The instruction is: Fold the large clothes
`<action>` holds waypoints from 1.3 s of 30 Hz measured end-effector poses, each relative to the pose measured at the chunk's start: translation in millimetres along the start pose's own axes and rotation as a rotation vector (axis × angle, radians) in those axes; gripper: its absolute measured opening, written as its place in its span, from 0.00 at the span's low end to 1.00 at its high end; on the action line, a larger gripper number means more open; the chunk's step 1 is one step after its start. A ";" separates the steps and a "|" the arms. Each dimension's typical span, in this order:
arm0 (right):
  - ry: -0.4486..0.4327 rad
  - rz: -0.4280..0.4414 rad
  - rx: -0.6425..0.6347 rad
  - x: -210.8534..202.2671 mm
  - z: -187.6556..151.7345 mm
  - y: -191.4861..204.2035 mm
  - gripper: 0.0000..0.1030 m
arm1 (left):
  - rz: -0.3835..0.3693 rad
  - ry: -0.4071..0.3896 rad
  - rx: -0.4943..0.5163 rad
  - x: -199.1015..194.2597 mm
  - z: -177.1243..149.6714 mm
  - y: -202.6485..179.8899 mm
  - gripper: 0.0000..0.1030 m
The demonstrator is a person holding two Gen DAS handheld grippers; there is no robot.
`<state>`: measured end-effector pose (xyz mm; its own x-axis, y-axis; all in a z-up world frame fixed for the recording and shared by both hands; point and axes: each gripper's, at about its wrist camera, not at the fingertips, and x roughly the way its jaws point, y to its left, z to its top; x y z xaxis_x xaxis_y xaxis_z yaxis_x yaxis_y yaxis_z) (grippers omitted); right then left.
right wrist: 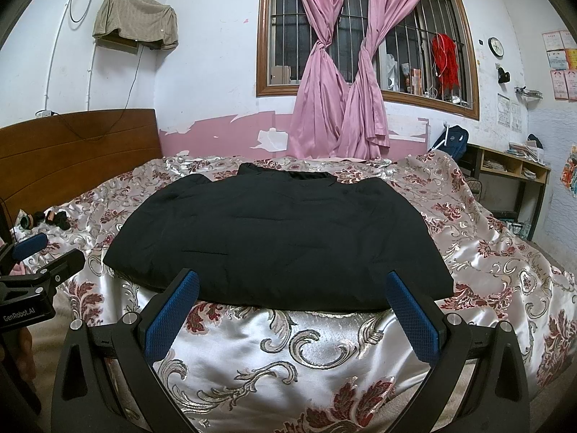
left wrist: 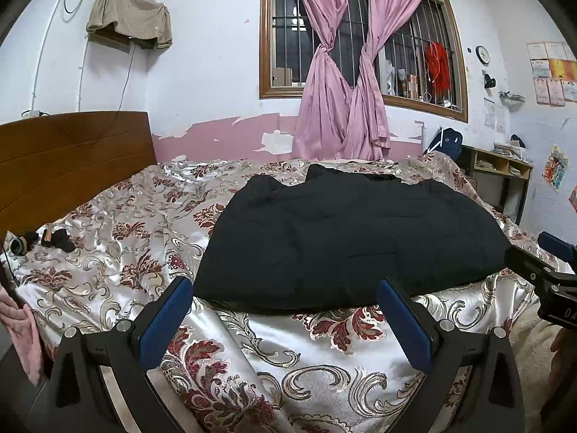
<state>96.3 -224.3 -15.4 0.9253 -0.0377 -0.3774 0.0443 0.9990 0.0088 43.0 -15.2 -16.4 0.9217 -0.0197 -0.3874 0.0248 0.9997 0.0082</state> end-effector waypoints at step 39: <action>0.000 0.000 0.001 -0.3 -0.6 0.3 0.98 | 0.000 0.004 0.003 0.7 3.7 3.7 1.00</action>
<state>95.8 -224.0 -15.9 0.9253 -0.0381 -0.3773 0.0449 0.9990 0.0092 45.2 -11.5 -13.2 0.9200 -0.0194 -0.3915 0.0258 0.9996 0.0111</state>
